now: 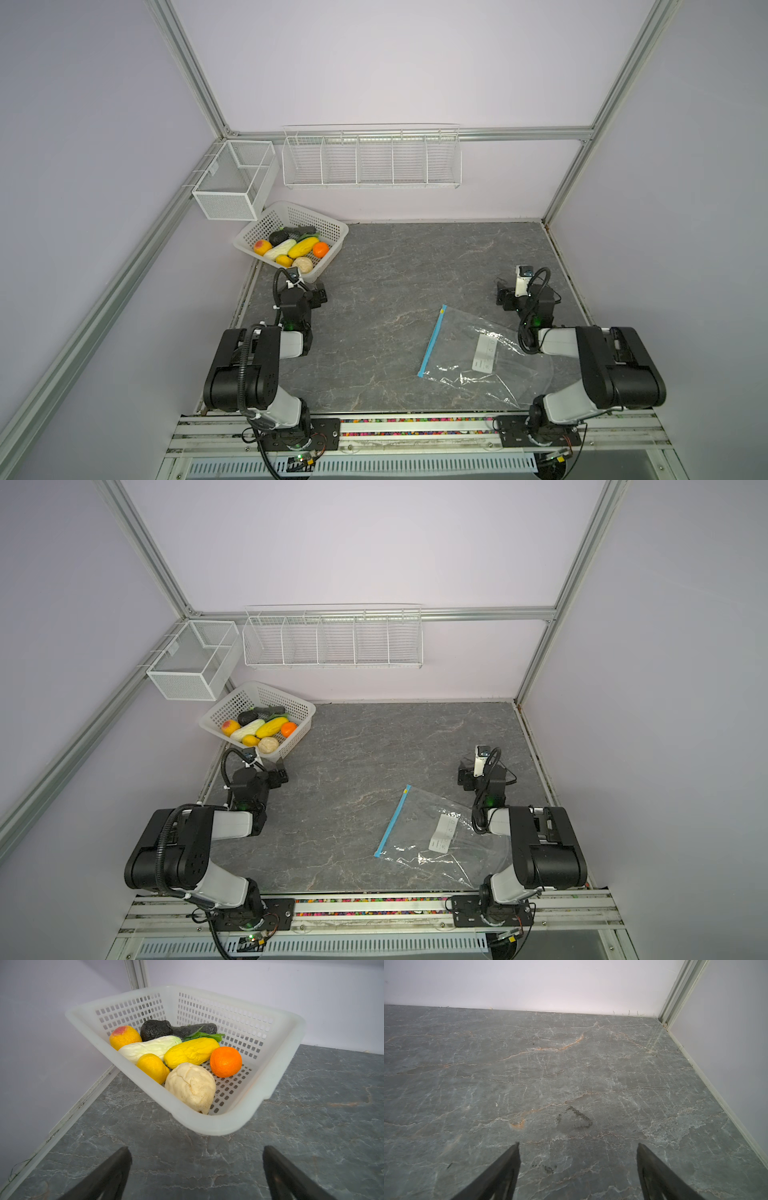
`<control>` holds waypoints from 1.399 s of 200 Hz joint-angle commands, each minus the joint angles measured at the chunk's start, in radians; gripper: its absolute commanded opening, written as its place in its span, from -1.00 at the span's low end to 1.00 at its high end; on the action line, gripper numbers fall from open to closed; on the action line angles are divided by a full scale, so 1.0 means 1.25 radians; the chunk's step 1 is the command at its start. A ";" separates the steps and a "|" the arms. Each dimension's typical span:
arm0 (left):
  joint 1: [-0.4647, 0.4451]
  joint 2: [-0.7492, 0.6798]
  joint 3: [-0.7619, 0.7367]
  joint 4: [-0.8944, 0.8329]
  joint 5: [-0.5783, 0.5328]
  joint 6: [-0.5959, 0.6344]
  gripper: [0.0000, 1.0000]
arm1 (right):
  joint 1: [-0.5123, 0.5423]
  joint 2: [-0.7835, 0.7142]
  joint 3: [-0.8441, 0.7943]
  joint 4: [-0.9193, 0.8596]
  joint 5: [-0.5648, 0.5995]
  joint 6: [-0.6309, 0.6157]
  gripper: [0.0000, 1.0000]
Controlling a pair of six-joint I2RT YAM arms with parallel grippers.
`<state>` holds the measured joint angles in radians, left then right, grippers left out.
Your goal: Place the food in the zip-top bag and seal the zipper
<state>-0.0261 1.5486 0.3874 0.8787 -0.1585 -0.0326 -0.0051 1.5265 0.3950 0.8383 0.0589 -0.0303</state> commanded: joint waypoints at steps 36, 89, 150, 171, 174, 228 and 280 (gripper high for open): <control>0.003 0.001 0.006 0.016 0.002 0.003 0.97 | -0.007 0.006 0.000 0.012 -0.010 0.000 0.77; 0.002 -0.013 -0.018 0.049 -0.025 -0.006 0.98 | 0.002 -0.040 0.052 -0.121 -0.013 -0.013 0.77; -0.074 -0.201 0.170 -0.433 -0.036 0.010 0.98 | 0.152 -0.218 0.124 -0.373 0.151 0.012 0.76; -0.077 -0.209 0.260 -0.547 -0.006 -0.020 0.98 | 0.255 -0.227 0.144 -0.387 0.171 0.075 0.76; -0.077 -0.205 0.274 -0.565 0.001 -0.022 0.99 | 0.270 -0.223 0.148 -0.384 0.169 0.079 0.76; -0.078 -0.033 0.574 -0.897 0.135 -0.050 0.82 | 0.460 -0.105 0.267 -0.403 0.152 0.085 0.76; -0.077 0.109 0.735 -1.052 0.186 -0.041 0.82 | 0.542 -0.022 0.350 -0.464 0.113 0.099 0.76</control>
<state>-0.1192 1.6253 1.2301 -0.2882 0.0162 -0.0742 0.6453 1.4631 0.7818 0.3134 0.2207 0.0574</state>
